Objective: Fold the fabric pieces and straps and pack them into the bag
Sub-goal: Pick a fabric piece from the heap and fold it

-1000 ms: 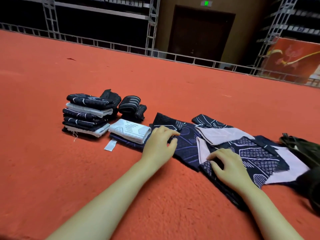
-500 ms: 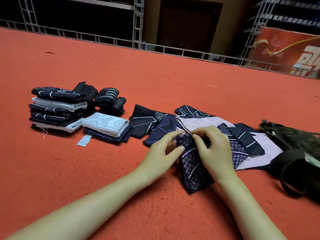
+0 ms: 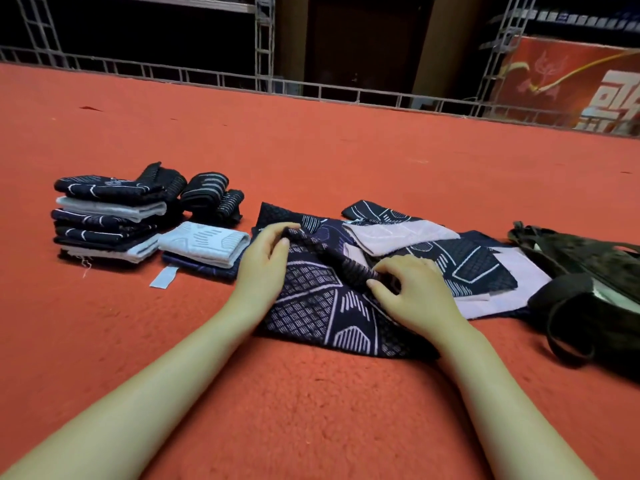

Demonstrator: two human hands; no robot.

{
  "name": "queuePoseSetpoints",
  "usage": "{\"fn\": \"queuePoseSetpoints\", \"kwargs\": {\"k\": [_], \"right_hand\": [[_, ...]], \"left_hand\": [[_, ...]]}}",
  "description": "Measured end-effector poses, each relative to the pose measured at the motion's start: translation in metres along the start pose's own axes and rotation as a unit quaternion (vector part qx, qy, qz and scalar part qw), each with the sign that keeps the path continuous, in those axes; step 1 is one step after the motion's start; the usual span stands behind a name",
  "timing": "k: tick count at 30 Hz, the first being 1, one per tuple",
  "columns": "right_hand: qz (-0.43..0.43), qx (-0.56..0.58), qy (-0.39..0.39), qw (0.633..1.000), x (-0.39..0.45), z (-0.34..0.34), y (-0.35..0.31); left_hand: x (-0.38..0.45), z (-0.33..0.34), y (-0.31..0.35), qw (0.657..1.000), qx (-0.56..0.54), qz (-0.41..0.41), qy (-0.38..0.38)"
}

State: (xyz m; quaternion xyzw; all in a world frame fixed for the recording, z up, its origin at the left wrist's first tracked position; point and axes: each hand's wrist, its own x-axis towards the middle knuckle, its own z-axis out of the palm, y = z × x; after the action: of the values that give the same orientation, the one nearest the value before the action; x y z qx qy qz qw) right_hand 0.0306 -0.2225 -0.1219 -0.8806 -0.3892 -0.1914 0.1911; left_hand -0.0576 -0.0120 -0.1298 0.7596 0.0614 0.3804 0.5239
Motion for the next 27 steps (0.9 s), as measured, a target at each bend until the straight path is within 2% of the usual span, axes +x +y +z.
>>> {"fn": "queuePoseSetpoints", "kwargs": {"k": [4,8,10,12,14,17,20,22,24,27], "right_hand": [[0.081,-0.001,-0.026,0.996,-0.005,0.003,0.007],[0.191,0.045,0.012,0.980,-0.006,0.003,0.012],[0.239,0.145,0.059,0.958,-0.005,0.002,0.015],[0.279,0.282,0.093,0.913,-0.005,0.000,0.014],[0.312,0.361,0.062,0.877,-0.006,-0.002,0.014],[0.306,0.313,-0.013,0.899,-0.009,-0.002,0.010],[0.304,0.296,0.026,0.905,-0.007,0.001,0.009],[0.330,0.356,0.049,0.873,-0.006,0.000,0.011],[0.349,0.441,0.066,0.824,-0.007,-0.002,0.013],[0.331,0.594,0.071,0.730,-0.005,-0.007,0.009]], "left_hand": [[0.004,-0.004,-0.016,0.994,0.095,-0.047,-0.011],[0.005,-0.004,-0.027,0.988,0.123,-0.088,-0.019],[0.006,-0.004,-0.027,0.988,0.112,-0.107,-0.015],[0.006,-0.005,-0.029,0.987,0.109,-0.117,-0.007],[0.007,-0.005,-0.031,0.986,0.110,-0.128,0.003],[0.008,-0.006,-0.033,0.984,0.112,-0.135,0.006],[0.010,-0.006,-0.035,0.983,0.130,-0.128,-0.001],[0.010,-0.006,-0.035,0.979,0.165,-0.116,-0.019],[0.008,-0.005,-0.035,0.972,0.217,-0.080,-0.032],[0.003,-0.001,-0.030,0.966,0.256,-0.018,-0.036]]}}
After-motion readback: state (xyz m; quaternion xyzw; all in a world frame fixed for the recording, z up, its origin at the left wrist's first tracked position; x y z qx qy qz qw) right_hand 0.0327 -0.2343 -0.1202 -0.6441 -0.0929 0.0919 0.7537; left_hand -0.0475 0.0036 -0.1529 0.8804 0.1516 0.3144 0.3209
